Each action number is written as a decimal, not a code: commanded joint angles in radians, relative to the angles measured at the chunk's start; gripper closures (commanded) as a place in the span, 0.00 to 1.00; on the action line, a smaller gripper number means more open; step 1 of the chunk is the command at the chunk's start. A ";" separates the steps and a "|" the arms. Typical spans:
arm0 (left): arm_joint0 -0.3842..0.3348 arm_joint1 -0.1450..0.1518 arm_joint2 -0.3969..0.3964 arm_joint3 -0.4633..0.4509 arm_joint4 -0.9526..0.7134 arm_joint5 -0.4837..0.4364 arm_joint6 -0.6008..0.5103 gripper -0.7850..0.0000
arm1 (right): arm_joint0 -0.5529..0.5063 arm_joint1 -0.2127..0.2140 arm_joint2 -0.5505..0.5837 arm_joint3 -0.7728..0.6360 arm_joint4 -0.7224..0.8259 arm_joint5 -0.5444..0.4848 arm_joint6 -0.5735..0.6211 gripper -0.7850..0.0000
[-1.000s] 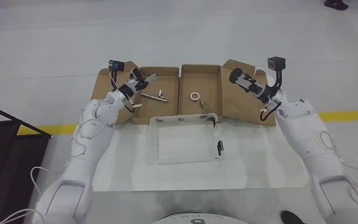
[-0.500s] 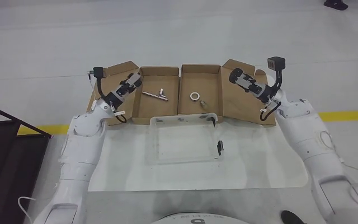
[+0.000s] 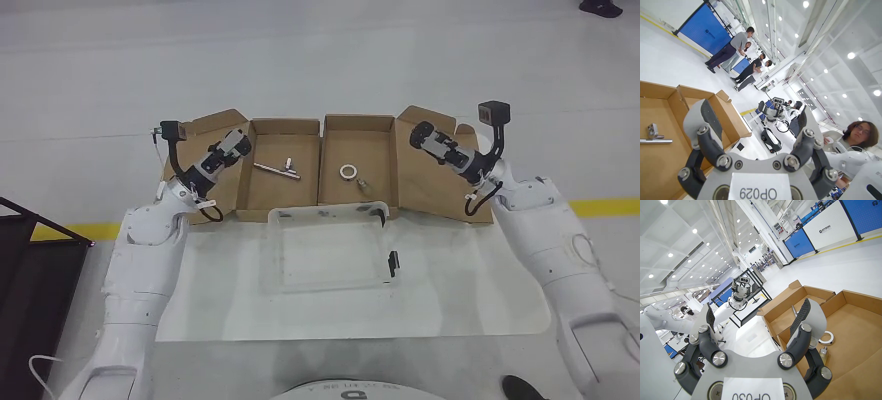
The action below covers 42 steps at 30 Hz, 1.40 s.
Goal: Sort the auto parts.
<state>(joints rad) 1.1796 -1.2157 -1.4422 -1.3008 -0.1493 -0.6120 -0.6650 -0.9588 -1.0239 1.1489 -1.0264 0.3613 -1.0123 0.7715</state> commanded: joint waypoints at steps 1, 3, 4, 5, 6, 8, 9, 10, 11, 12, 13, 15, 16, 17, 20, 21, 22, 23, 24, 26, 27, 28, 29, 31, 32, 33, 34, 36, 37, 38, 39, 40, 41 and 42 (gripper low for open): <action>0.005 0.000 0.000 -0.015 0.004 0.012 0.020 0.00 | 0.000 0.000 0.000 0.000 0.000 0.000 0.000 0.00; 0.007 0.003 -0.015 -0.026 0.010 0.015 0.037 0.00 | -0.006 0.000 0.005 -0.007 -0.001 0.015 -0.018 0.00; 0.006 0.005 -0.024 -0.025 0.013 0.015 0.044 0.00 | -0.011 0.001 0.013 -0.011 -0.007 0.026 -0.035 0.00; 0.004 0.006 -0.032 -0.021 0.015 0.016 0.051 0.00 | -0.016 0.003 0.023 -0.015 -0.013 0.033 -0.049 0.00; 0.001 0.008 -0.043 -0.016 0.016 0.014 0.059 0.00 | -0.022 0.004 0.032 -0.017 -0.013 0.040 -0.065 0.00; -0.003 0.011 -0.057 -0.008 0.012 0.003 0.066 0.00 | -0.030 0.006 0.041 -0.024 -0.014 0.046 -0.076 0.00; -0.005 0.013 -0.064 -0.005 0.016 -0.014 0.064 0.00 | -0.030 0.006 0.041 -0.024 -0.014 0.046 -0.076 0.00; -0.005 0.013 -0.064 -0.005 0.016 -0.014 0.064 0.00 | -0.030 0.006 0.041 -0.024 -0.014 0.046 -0.076 0.00; -0.005 0.013 -0.063 -0.006 0.014 -0.010 0.065 0.00 | -0.030 0.006 0.042 -0.024 -0.014 0.046 -0.077 0.00; -0.005 0.013 -0.064 -0.005 0.015 -0.015 0.065 0.00 | -0.030 0.006 0.041 -0.024 -0.014 0.046 -0.077 0.00; -0.006 0.013 -0.065 -0.005 0.016 -0.016 0.064 0.00 | -0.030 0.006 0.041 -0.024 -0.014 0.046 -0.076 0.00; -0.005 0.013 -0.064 -0.005 0.016 -0.015 0.064 0.00 | -0.030 0.006 0.041 -0.024 -0.014 0.046 -0.076 0.00; -0.005 0.013 -0.064 -0.005 0.016 -0.014 0.064 0.00 | -0.030 0.006 0.041 -0.024 -0.014 0.046 -0.076 0.00; -0.005 0.013 -0.064 -0.005 0.016 -0.014 0.064 0.00 | -0.030 0.006 0.041 -0.024 -0.014 0.046 -0.076 0.00; -0.005 0.013 -0.064 -0.005 0.016 -0.014 0.064 0.00 | -0.030 0.006 0.041 -0.024 -0.014 0.046 -0.076 0.00; -0.005 0.013 -0.064 -0.005 0.016 -0.014 0.064 0.00 | -0.030 0.006 0.041 -0.024 -0.014 0.046 -0.076 0.00; -0.005 0.013 -0.064 -0.005 0.016 -0.014 0.064 0.00 | -0.030 0.006 0.041 -0.024 -0.014 0.046 -0.076 0.00; -0.005 0.013 -0.064 -0.005 0.016 -0.014 0.064 0.00 | -0.030 0.006 0.041 -0.024 -0.014 0.046 -0.076 0.00; -0.005 0.013 -0.064 -0.005 0.016 -0.014 0.064 0.00 | -0.030 0.006 0.041 -0.024 -0.014 0.046 -0.076 0.00; -0.005 0.013 -0.064 -0.005 0.016 -0.014 0.064 0.00 | -0.030 0.006 0.041 -0.024 -0.014 0.046 -0.076 0.00; -0.005 0.013 -0.064 -0.005 0.016 -0.014 0.064 0.00 | -0.030 0.006 0.041 -0.024 -0.014 0.046 -0.076 0.00; -0.005 0.013 -0.064 -0.005 0.016 -0.014 0.064 0.00 | -0.030 0.006 0.041 -0.024 -0.014 0.046 -0.076 0.00; -0.005 0.013 -0.064 -0.005 0.016 -0.014 0.064 0.00 | -0.030 0.006 0.041 -0.024 -0.014 0.046 -0.076 0.00; -0.005 0.013 -0.064 -0.005 0.016 -0.014 0.064 0.00 | -0.030 0.006 0.041 -0.024 -0.014 0.046 -0.076 0.00; -0.005 0.013 -0.064 -0.005 0.016 -0.014 0.064 0.00 | -0.030 0.006 0.041 -0.024 -0.014 0.046 -0.076 0.00; -0.005 0.013 -0.064 -0.005 0.016 -0.014 0.064 0.00 | -0.030 0.006 0.041 -0.024 -0.014 0.046 -0.076 0.00; -0.005 0.013 -0.064 -0.005 0.016 -0.014 0.064 0.00 | -0.030 0.006 0.041 -0.024 -0.014 0.046 -0.076 0.00; -0.005 0.013 -0.064 -0.005 0.016 -0.014 0.064 0.00 | -0.030 0.006 0.041 -0.024 -0.014 0.046 -0.076 0.00; -0.005 0.013 -0.064 -0.005 0.016 -0.014 0.064 0.00 | -0.030 0.006 0.041 -0.024 -0.014 0.046 -0.076 0.00; -0.005 0.013 -0.064 -0.005 0.016 -0.014 0.064 0.00 | -0.030 0.006 0.041 -0.024 -0.014 0.046 -0.076 0.00; -0.005 0.013 -0.064 -0.005 0.016 -0.014 0.064 0.00 | -0.030 0.006 0.041 -0.024 -0.014 0.046 -0.076 0.00; -0.005 0.013 -0.064 -0.005 0.016 -0.014 0.064 0.00 | -0.030 0.006 0.041 -0.024 -0.014 0.046 -0.076 0.00; -0.005 0.013 -0.064 -0.005 0.016 -0.014 0.064 0.00 | -0.030 0.006 0.041 -0.024 -0.014 0.046 -0.076 0.00; -0.005 0.013 -0.064 -0.005 0.016 -0.014 0.064 0.00 | -0.030 0.006 0.041 -0.024 -0.014 0.046 -0.076 0.00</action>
<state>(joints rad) 1.1743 -1.2025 -1.5062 -1.3062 -0.1333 -0.6261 -0.6010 -0.9885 -1.0179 1.1895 -1.0503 0.3476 -0.9665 0.6957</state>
